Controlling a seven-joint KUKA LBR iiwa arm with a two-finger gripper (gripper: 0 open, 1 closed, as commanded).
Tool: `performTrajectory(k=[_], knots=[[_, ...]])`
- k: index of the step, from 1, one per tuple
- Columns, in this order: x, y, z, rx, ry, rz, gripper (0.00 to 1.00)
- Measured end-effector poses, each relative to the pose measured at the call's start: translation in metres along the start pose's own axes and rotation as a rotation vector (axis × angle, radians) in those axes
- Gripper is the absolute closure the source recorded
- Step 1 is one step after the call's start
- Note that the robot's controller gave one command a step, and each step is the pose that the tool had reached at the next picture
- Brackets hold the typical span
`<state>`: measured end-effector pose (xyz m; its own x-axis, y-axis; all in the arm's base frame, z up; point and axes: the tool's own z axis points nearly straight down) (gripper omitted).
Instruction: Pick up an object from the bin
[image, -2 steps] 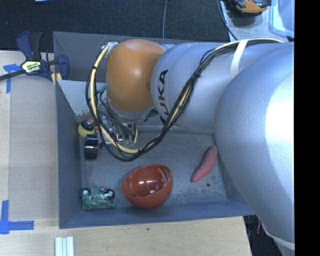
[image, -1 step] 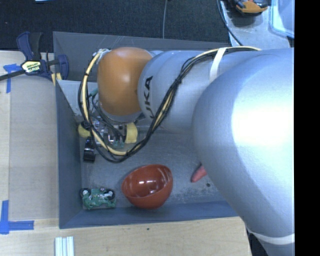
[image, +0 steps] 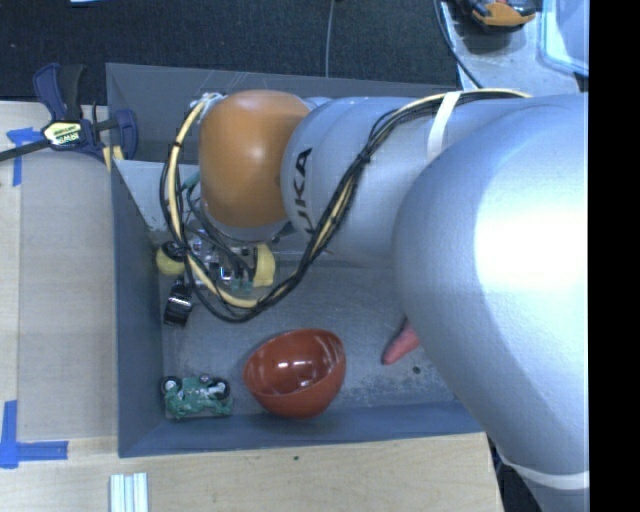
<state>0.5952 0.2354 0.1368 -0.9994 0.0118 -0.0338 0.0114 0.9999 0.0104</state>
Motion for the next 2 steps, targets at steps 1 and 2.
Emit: performTrajectory(k=[1,2], knots=[[0.007,0.000,0.053,-0.006,-0.014,0.035,1.00],[0.006,0.001,0.009,-0.001,-0.006,0.006,1.00]])
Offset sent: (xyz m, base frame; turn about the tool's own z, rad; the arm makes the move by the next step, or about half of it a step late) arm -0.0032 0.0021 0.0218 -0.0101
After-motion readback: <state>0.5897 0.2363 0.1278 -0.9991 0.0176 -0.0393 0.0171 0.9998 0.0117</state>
